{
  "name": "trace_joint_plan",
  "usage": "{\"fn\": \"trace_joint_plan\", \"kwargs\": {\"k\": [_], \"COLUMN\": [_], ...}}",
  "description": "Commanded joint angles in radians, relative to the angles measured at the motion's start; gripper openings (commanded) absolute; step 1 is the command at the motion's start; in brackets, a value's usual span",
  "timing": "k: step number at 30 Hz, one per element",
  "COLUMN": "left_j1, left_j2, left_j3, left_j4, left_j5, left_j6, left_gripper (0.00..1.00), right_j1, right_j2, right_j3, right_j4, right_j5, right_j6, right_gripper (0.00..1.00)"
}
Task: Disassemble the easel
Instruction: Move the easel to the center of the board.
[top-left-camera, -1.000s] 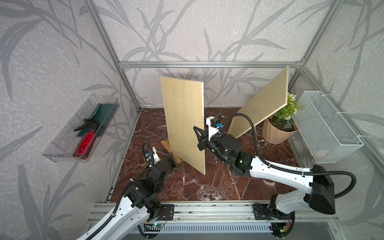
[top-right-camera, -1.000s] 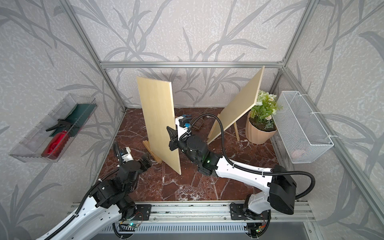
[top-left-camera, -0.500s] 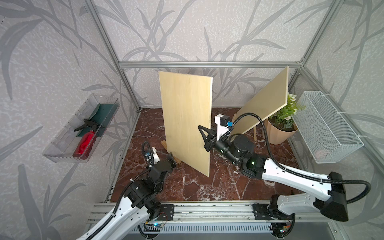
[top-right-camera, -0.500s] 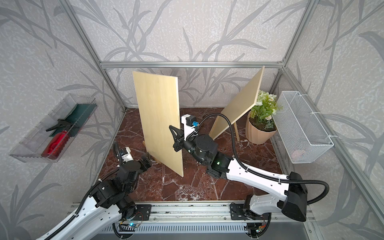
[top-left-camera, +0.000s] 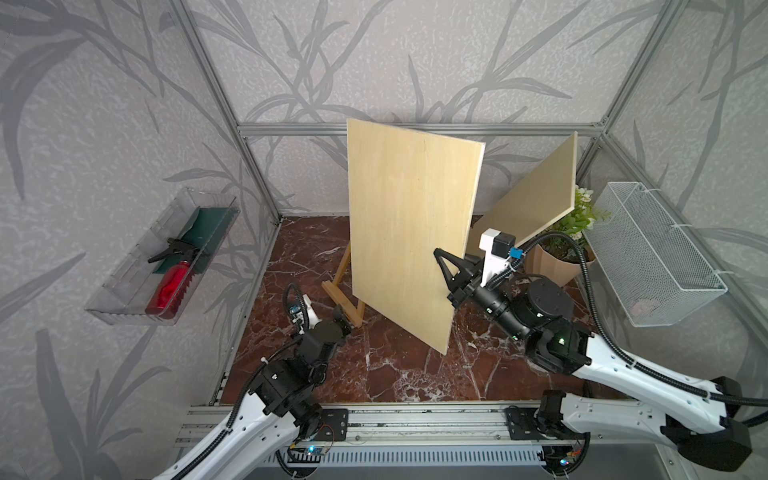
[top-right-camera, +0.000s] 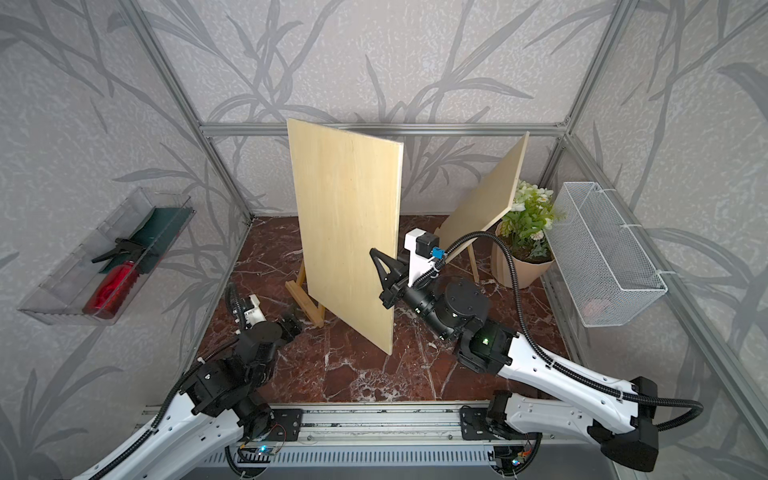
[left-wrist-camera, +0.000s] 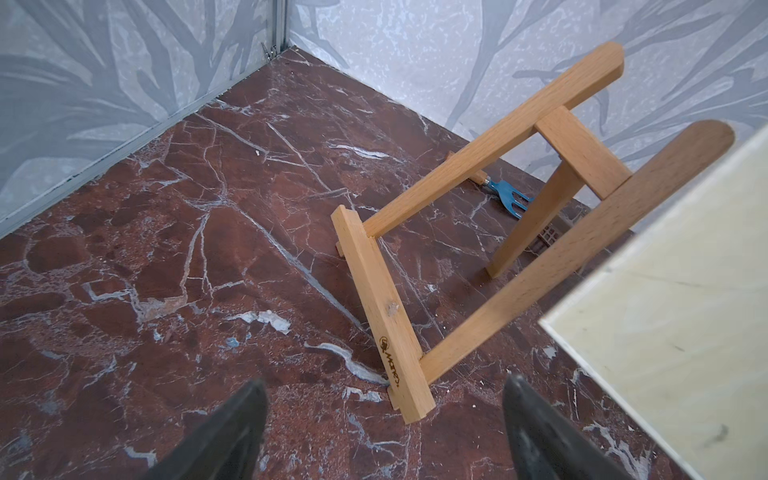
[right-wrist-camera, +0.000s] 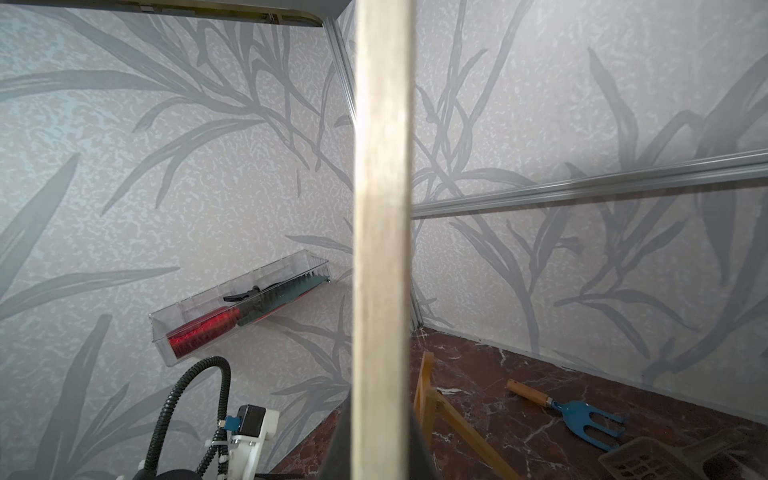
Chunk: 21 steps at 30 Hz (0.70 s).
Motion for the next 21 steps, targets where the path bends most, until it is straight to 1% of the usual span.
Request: {"fn": "trace_joint_plan", "kwargs": {"k": [1, 5, 8, 13, 16, 18, 21], "left_j1": [0.008, 0.009, 0.011, 0.010, 0.012, 0.012, 0.022], "left_j2": [0.007, 0.037, 0.059, 0.112, 0.209, 0.308, 0.440], "left_j3": [-0.015, -0.019, -0.024, -0.036, -0.014, 0.027, 0.104], "left_j4": [-0.002, 0.033, 0.088, 0.222, 0.308, 0.361, 0.396], "left_j5": [-0.052, -0.041, 0.002, 0.085, 0.133, 0.174, 0.184], "left_j6": [-0.007, 0.025, 0.079, 0.136, 0.165, 0.200, 0.263], "left_gripper": [0.88, 0.89, 0.92, 0.94, 0.95, 0.95, 0.96], "right_j1": [0.003, 0.004, 0.003, 0.003, 0.004, 0.003, 0.002], "right_j2": [-0.124, -0.197, -0.243, -0.299, -0.320, -0.334, -0.352], "right_j3": [0.043, 0.032, 0.022, 0.018, 0.009, -0.001, -0.020], "right_j4": [0.183, 0.113, 0.065, -0.025, -0.071, -0.098, -0.137], "right_j5": [-0.026, -0.041, -0.046, -0.038, -0.040, -0.035, -0.038], "right_j6": [-0.022, -0.021, -0.030, -0.043, -0.043, -0.048, -0.051], "right_gripper": [0.00, 0.00, 0.00, 0.00, 0.00, 0.00, 0.00]}}
